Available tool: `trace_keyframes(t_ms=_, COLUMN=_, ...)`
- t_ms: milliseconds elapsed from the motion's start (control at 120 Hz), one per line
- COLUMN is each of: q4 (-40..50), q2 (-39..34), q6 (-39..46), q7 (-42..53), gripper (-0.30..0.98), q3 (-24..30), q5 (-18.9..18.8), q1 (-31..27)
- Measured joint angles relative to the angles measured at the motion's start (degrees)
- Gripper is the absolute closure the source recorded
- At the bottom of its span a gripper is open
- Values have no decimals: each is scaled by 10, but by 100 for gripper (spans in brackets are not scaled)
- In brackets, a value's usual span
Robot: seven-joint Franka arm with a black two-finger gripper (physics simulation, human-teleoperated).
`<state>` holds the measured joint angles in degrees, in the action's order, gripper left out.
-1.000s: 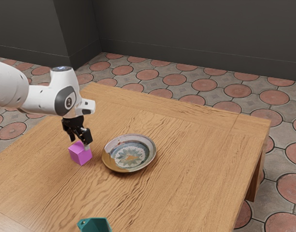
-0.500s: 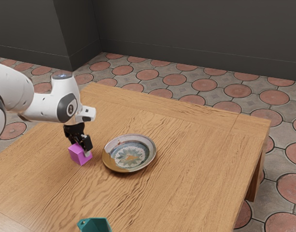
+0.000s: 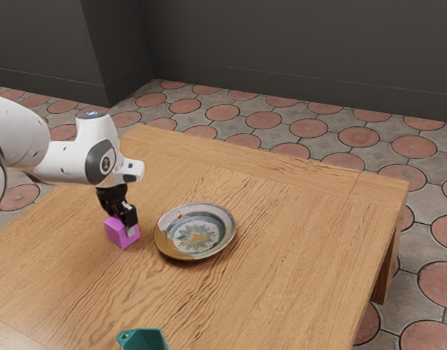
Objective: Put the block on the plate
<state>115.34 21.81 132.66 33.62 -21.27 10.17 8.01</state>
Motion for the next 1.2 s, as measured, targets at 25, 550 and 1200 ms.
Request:
trace_keyframes(t_ms=25, q4=0, q2=-2, q6=0, q7=0, gripper=29, q3=0, q5=0, q1=0)
trace_keyframes(t_ms=550, q4=-102, q2=14, q6=-38, q7=-15, gripper=28, q3=96, q5=-14, q1=90)
trace_keyframes(t_ms=1200, q4=-212, q2=-136, q6=-227, q7=-61, gripper=3, q3=61, q5=-37, q1=90)
